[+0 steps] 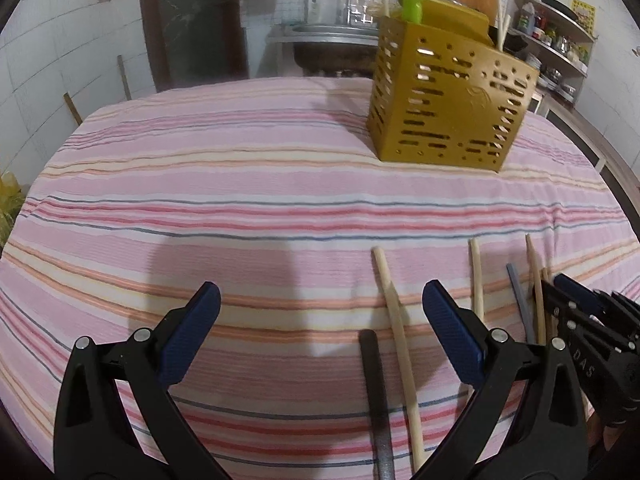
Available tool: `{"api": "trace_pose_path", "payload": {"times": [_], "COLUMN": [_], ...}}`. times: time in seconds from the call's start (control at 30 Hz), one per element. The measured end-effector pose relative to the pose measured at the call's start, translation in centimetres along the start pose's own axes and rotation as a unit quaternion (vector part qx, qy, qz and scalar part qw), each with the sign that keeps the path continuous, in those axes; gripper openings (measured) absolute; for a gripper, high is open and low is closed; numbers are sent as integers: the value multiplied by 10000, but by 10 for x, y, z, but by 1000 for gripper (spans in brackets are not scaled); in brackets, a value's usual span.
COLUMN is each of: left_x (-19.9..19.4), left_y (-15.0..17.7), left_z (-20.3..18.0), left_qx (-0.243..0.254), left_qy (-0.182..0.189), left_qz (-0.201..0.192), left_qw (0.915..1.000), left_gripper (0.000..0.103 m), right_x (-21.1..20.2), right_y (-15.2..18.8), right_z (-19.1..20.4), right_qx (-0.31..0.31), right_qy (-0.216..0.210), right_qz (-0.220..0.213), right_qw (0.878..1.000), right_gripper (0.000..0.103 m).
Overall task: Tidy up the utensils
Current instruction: 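Move both open tools back down to the loose utensils on the cloth, then close the left tool on a wooden chopstick while the right tool grasps another chopstick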
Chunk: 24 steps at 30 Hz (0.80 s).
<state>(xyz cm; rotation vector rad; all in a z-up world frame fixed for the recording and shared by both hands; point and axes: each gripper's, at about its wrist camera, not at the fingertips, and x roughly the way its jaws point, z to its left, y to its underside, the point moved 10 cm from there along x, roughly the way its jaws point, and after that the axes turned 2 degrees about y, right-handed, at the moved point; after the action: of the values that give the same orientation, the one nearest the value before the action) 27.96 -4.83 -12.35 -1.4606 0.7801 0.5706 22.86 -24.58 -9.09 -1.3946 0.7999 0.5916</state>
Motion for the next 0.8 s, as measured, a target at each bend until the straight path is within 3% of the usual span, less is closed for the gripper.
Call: {"api": "trace_pose_path", "payload": {"times": [0.17, 0.33, 0.8], "left_x": [1, 11, 32], "left_y": [1, 6, -6], "left_z": [-12, -24, -21], "left_qx": [198, 345, -139], "left_qy": [-27, 72, 78], "left_qz": [26, 321, 615], "left_qw": [9998, 9989, 9980], "left_gripper": [92, 63, 12], "right_x": [4, 12, 15], "right_y": [-7, -20, -22], "right_z": [1, 0, -1], "right_qx": [-40, -52, -9], "right_qy": [-96, -181, -247], "right_qz": [21, 20, -87], "right_qw": [9999, 9998, 9997], "right_gripper": [13, 12, 12]}}
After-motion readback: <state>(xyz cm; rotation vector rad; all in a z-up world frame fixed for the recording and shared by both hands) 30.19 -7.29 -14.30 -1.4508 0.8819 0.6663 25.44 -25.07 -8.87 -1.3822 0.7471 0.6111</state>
